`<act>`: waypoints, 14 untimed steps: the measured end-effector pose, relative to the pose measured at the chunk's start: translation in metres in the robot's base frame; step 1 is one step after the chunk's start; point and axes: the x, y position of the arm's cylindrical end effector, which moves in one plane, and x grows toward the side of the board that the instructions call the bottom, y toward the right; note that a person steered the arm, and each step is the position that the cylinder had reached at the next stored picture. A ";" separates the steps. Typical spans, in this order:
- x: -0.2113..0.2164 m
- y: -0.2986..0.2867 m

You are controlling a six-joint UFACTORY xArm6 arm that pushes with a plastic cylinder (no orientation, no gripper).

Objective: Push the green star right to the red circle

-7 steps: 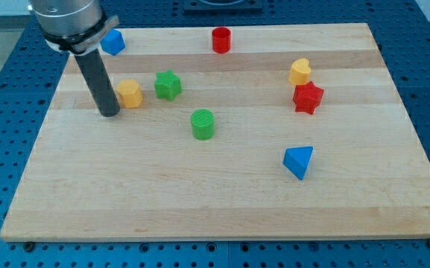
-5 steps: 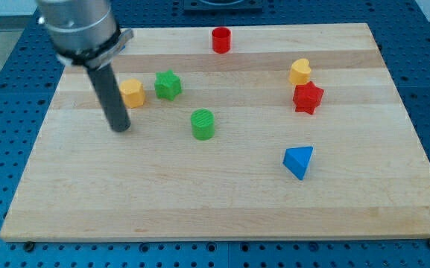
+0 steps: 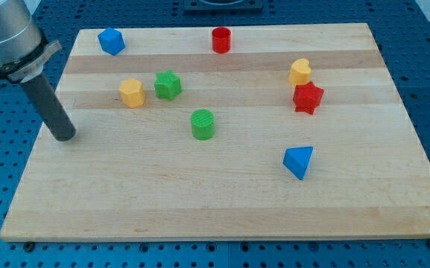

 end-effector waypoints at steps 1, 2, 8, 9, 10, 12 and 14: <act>-0.002 0.005; -0.038 -0.002; -0.125 0.181; -0.136 0.250; -0.161 0.271; -0.183 0.348; -0.194 0.303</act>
